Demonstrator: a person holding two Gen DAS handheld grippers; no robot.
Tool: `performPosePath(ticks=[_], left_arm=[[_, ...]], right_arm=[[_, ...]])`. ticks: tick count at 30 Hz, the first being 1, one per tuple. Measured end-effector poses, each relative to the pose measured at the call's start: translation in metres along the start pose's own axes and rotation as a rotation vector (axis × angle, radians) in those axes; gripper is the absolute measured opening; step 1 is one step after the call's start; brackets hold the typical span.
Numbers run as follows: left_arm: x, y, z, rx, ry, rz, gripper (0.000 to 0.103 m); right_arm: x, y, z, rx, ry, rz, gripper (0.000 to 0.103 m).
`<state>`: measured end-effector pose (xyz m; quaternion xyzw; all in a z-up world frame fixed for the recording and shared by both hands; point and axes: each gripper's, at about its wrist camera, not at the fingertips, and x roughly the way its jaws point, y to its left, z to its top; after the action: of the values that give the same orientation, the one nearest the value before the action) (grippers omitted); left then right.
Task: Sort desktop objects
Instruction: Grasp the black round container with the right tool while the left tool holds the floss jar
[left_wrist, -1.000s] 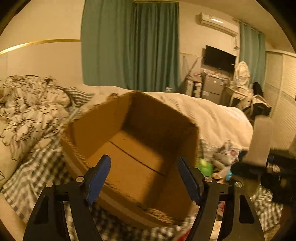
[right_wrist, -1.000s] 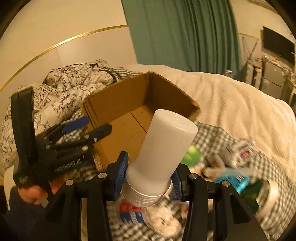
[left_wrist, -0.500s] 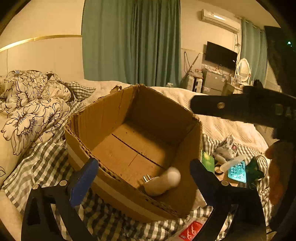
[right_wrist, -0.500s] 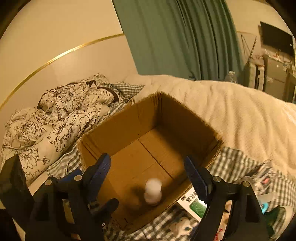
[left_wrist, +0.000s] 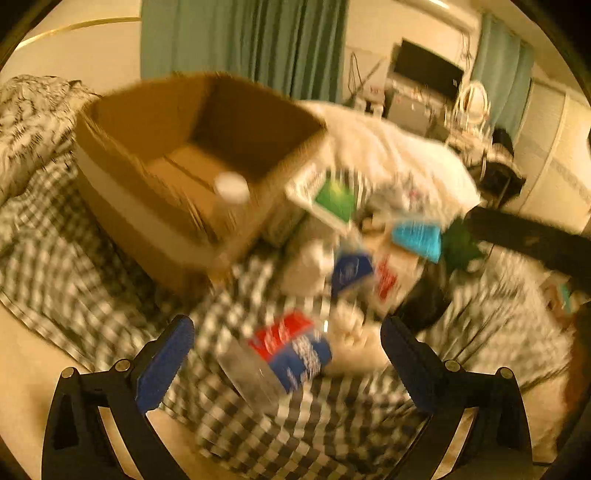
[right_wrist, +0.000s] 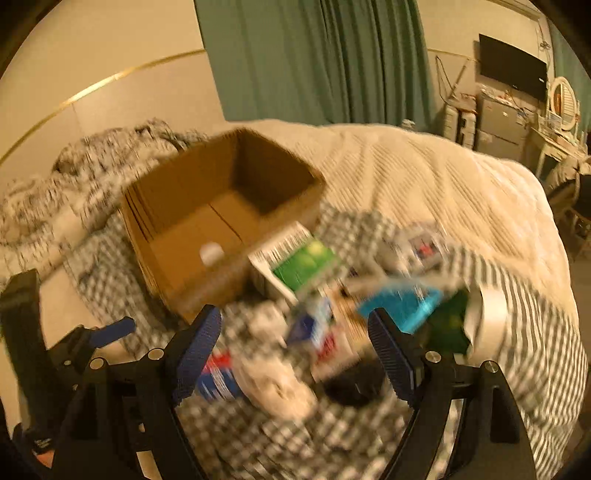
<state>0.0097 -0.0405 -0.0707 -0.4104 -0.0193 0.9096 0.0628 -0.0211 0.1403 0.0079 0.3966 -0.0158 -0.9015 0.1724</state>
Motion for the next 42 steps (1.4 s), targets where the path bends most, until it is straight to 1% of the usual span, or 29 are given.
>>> performPosePath(ticks=[2,4,6,7,9,11,13,14,15,16,18,19,22,24,25,27,29,32,35,36,37,42], left_arm=[[0.021,-0.009,-0.015,0.072,0.016,0.031,0.103],[0.039,-0.013,-0.022,0.126,0.044,0.045,0.103],[0.054,-0.013,-0.025,0.177,0.042,0.094,0.103],[0.058,-0.012,-0.026,0.194,0.039,0.104,0.103],[0.068,-0.008,-0.027,0.198,0.058,0.085,0.103],[0.079,0.001,-0.028,0.173,0.097,0.043,0.103],[0.086,0.01,-0.028,0.145,0.112,0.016,0.102],[0.087,0.013,-0.026,0.134,0.108,-0.008,0.101],[0.086,0.016,-0.024,0.117,0.106,-0.027,0.096],[0.084,0.018,-0.022,0.102,0.107,-0.036,0.095],[0.08,0.019,-0.022,0.093,0.099,-0.039,0.094],[0.078,0.018,-0.022,0.101,0.096,-0.033,0.086],[0.068,0.013,-0.02,0.126,0.094,0.0,0.079],[0.062,0.009,-0.017,0.133,0.082,0.01,0.077],[0.059,0.008,-0.016,0.133,0.072,0.003,0.075],[0.058,0.008,-0.014,0.135,0.066,-0.01,0.075],[0.059,0.007,-0.013,0.13,0.073,-0.017,0.074],[0.06,0.006,-0.011,0.123,0.071,-0.03,0.074],[0.056,0.005,-0.011,0.124,0.065,-0.039,0.074],[0.054,0.004,-0.011,0.128,0.063,-0.039,0.073],[0.052,0.004,-0.011,0.133,0.059,-0.039,0.073],[0.045,-0.003,-0.008,0.153,0.048,-0.045,0.072]], right_arm=[[0.003,-0.009,-0.017,0.025,0.019,0.02,0.082],[0.008,-0.018,-0.031,0.045,0.033,0.03,0.082],[0.017,-0.024,-0.04,0.052,0.048,0.022,0.082],[0.021,-0.025,-0.042,0.05,0.058,0.017,0.082],[0.035,-0.031,-0.049,0.057,0.093,0.019,0.082],[0.047,-0.032,-0.053,0.062,0.12,0.019,0.082],[0.054,-0.033,-0.056,0.067,0.132,0.014,0.082],[0.058,-0.036,-0.057,0.082,0.141,0.023,0.082],[0.061,-0.037,-0.057,0.094,0.148,0.03,0.082],[0.063,-0.039,-0.057,0.104,0.152,0.031,0.082],[0.068,-0.041,-0.057,0.111,0.156,0.019,0.082],[0.07,-0.041,-0.057,0.113,0.157,0.011,0.082],[0.078,-0.044,-0.059,0.127,0.165,-0.009,0.082],[0.083,-0.046,-0.061,0.136,0.169,-0.029,0.082],[0.085,-0.047,-0.062,0.136,0.174,-0.04,0.082],[0.092,-0.049,-0.063,0.134,0.179,-0.063,0.082],[0.097,-0.05,-0.062,0.135,0.179,-0.085,0.082],[0.104,-0.052,-0.06,0.138,0.173,-0.087,0.088],[0.11,-0.051,-0.059,0.114,0.172,-0.1,0.088],[0.111,-0.051,-0.06,0.109,0.172,-0.101,0.087],[0.111,-0.051,-0.06,0.104,0.169,-0.107,0.069],[0.102,-0.05,-0.062,0.111,0.166,-0.093,0.07]])
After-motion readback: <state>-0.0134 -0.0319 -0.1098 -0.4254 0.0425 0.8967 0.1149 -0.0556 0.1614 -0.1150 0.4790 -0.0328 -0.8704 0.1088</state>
